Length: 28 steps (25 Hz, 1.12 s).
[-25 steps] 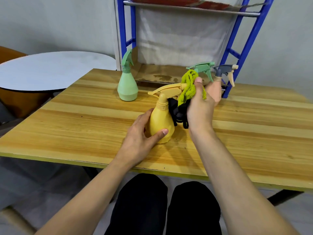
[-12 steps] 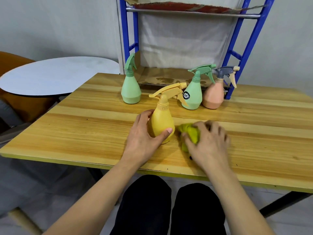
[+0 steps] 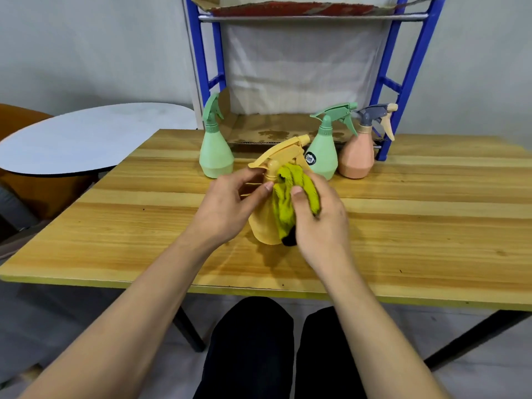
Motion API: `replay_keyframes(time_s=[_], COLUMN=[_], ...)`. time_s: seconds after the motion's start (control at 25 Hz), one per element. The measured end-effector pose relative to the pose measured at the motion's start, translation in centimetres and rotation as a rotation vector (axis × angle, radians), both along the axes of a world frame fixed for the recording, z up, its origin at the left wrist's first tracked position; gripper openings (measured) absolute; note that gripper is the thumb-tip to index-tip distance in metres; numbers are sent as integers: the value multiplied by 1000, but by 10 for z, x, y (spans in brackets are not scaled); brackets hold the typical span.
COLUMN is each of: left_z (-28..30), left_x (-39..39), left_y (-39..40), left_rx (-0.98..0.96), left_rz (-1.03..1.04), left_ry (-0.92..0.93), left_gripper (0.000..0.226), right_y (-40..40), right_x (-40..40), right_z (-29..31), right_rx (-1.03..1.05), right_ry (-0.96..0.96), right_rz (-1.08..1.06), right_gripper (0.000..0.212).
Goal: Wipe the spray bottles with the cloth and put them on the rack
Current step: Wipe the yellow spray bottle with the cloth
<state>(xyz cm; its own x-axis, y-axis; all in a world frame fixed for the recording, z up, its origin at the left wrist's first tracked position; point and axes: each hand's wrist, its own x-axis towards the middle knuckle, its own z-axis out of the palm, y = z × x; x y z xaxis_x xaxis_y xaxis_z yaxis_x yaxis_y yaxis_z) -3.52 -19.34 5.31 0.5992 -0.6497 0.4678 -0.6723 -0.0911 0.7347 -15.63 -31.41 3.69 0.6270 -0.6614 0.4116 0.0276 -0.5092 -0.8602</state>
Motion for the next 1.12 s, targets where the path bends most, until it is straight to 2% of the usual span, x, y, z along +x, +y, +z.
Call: replay_keyframes(time_s=[0.12, 0.32, 0.52, 0.68, 0.8, 0.88, 1.12], left_z=[-2, -9, -11, -11, -8, -9, -11], left_x=[-1, -1, 0, -1, -5, -3, -8], left_y=[1, 1, 1, 1, -1, 2, -1], left_rx=[-14, -9, -3, 11, 21, 21, 22], left_rz=[63, 94, 113, 138, 129, 149, 230], left_ry=[-90, -96, -140, -108, -155, -168, -82], left_gripper=[21, 28, 30, 35, 28, 25, 49], right_y=[-1, -18, -13, -14, -4, 7, 2], right_x=[12, 1, 12, 6, 10, 9, -7], right_z=[1, -13, 1, -15, 2, -8, -38], right_rx=[47, 28, 78, 37, 14, 8, -30], right_ry=[-31, 243, 51, 174, 28, -38, 155], right_rz=[65, 25, 93, 21, 13, 18, -38], right_gripper=[33, 27, 31, 27, 32, 34, 33])
